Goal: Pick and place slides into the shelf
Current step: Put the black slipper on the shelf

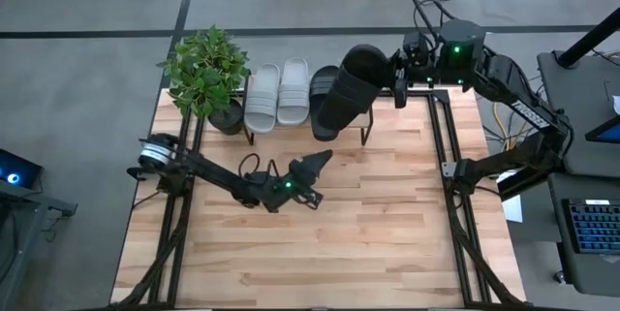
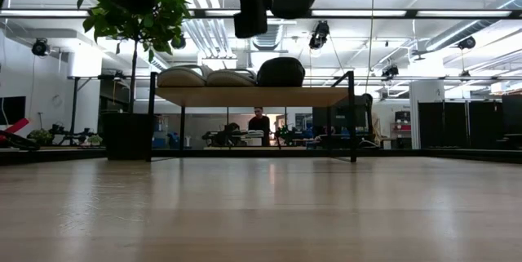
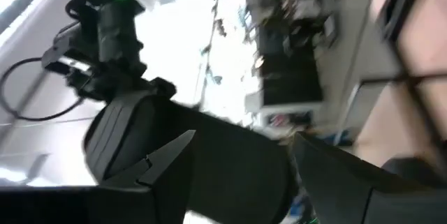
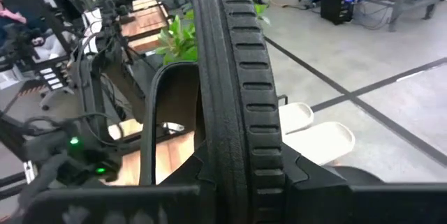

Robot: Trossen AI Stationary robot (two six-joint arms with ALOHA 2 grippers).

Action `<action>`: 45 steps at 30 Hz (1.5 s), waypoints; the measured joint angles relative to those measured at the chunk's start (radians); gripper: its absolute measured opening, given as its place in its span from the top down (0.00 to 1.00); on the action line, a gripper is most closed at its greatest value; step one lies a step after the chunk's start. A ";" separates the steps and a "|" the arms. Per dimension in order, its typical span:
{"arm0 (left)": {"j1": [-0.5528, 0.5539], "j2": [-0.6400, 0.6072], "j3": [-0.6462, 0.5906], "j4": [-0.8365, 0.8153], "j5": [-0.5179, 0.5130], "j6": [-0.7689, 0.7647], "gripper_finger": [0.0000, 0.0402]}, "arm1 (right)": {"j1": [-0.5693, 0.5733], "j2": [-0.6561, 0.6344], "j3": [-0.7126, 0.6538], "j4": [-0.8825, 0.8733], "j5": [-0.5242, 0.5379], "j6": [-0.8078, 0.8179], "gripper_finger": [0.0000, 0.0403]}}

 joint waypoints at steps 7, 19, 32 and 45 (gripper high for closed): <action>0.058 0.138 0.002 0.242 -0.006 0.289 0.46 | 0.001 0.000 0.001 0.002 -0.021 0.008 0.89; 0.101 0.192 0.089 0.284 0.017 0.296 0.46 | 0.001 0.000 -0.001 0.002 -0.041 0.000 0.89; 0.161 0.187 0.108 0.284 0.030 0.293 0.46 | 0.000 0.000 0.027 -0.014 -0.065 0.019 0.89; 0.182 0.186 0.115 0.284 0.069 0.284 0.46 | 0.000 0.008 0.034 -0.024 -0.066 0.032 0.89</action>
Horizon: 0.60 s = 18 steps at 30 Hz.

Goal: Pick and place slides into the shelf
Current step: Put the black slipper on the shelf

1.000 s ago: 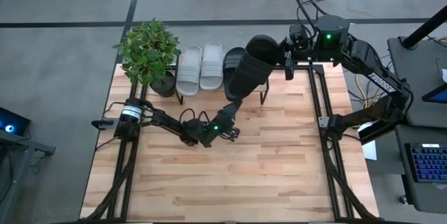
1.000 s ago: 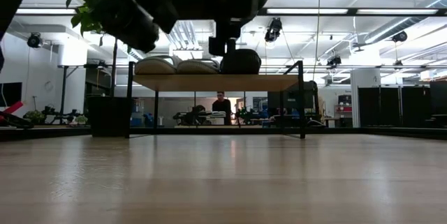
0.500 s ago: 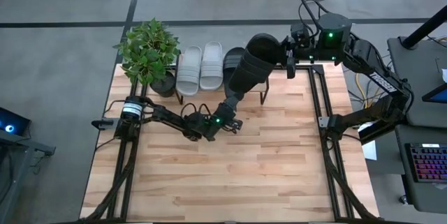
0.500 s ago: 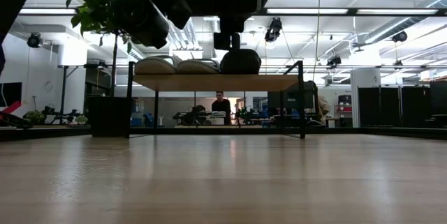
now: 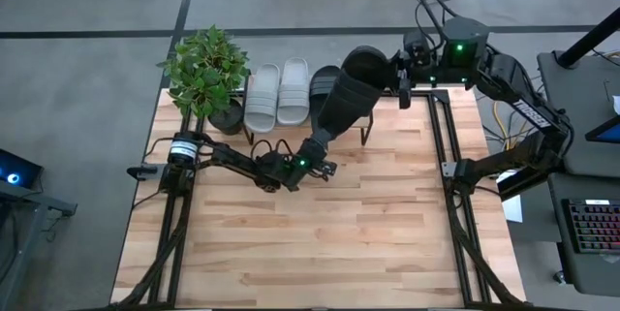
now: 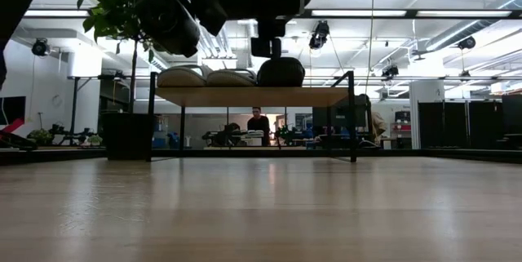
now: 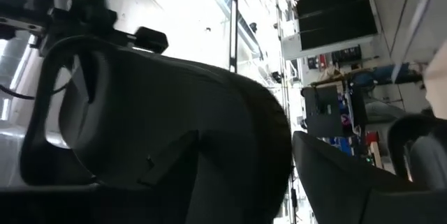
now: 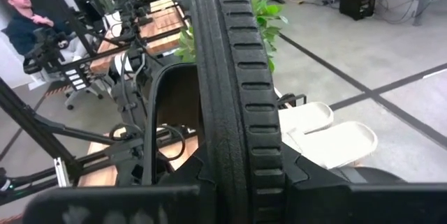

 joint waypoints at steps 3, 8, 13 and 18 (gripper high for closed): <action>0.003 0.000 0.008 -0.009 0.010 -0.086 0.48 | 0.000 0.007 -0.001 -0.016 0.001 0.000 0.89; 0.006 0.000 0.023 -0.011 -0.020 -0.125 0.57 | -0.002 0.015 0.000 -0.018 0.010 -0.001 0.89; 0.003 0.001 0.019 -0.004 -0.037 -0.128 0.76 | -0.005 0.012 0.000 -0.025 0.038 -0.011 0.89; -0.002 0.001 0.025 -0.004 -0.064 -0.156 0.86 | -0.004 0.011 0.000 -0.037 0.041 -0.022 0.89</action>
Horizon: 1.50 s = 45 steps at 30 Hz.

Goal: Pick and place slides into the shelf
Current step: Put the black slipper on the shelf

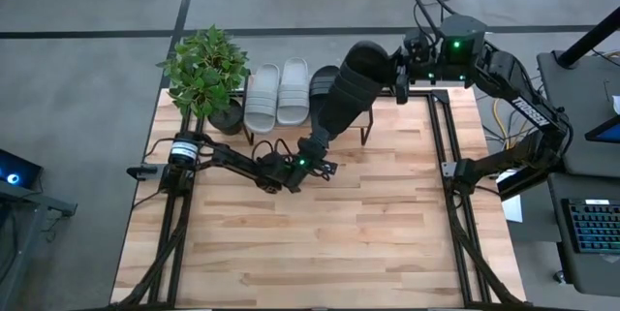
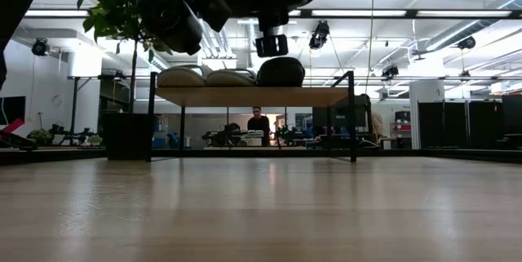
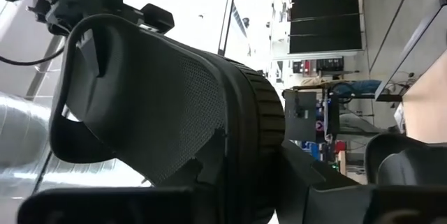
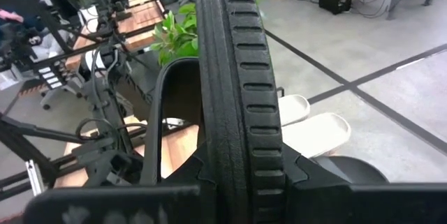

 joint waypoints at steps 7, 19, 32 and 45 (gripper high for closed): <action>-0.004 0.000 0.007 -0.004 -0.020 -0.024 0.86 | 0.000 0.006 0.000 -0.004 -0.003 -0.010 0.89; -0.003 -0.013 0.012 0.009 -0.062 -0.137 0.87 | 0.004 0.000 0.100 -0.059 0.227 -0.107 0.51; -0.029 -0.022 0.014 -0.198 -0.182 -0.510 0.87 | 0.004 -0.044 0.226 -0.331 0.358 -0.070 0.46; -0.056 -0.023 0.274 -0.807 -0.277 -1.184 0.88 | 0.003 -0.132 0.065 -0.368 0.363 -0.062 0.46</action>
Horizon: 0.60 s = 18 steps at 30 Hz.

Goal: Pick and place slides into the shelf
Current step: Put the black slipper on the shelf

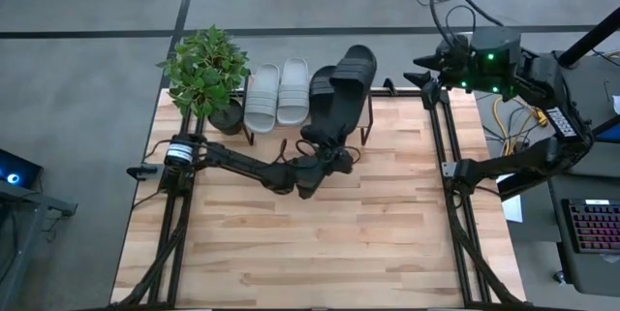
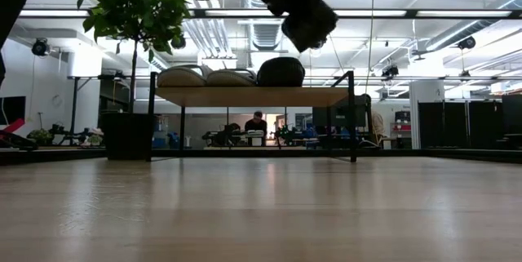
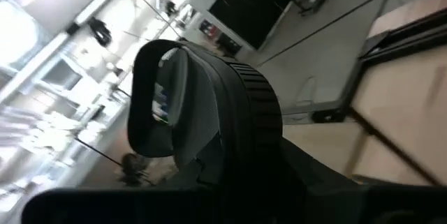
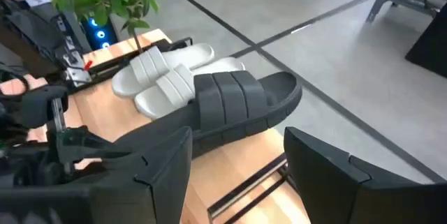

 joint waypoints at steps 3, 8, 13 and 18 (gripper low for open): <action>-0.002 0.000 0.017 -0.018 0.001 -0.045 0.88 | 0.000 -0.020 -0.030 0.005 0.016 0.000 0.46; 0.000 0.000 0.019 -0.002 -0.004 -0.040 0.88 | 0.000 -0.045 -0.087 0.028 0.007 -0.033 0.46; 0.000 0.000 0.018 -0.009 0.000 -0.017 0.88 | 0.046 -0.078 -0.178 0.039 -0.034 -0.167 0.46; 0.000 0.000 0.017 -0.009 -0.012 0.024 0.88 | 0.148 -0.148 -0.336 0.179 -0.022 -0.323 0.46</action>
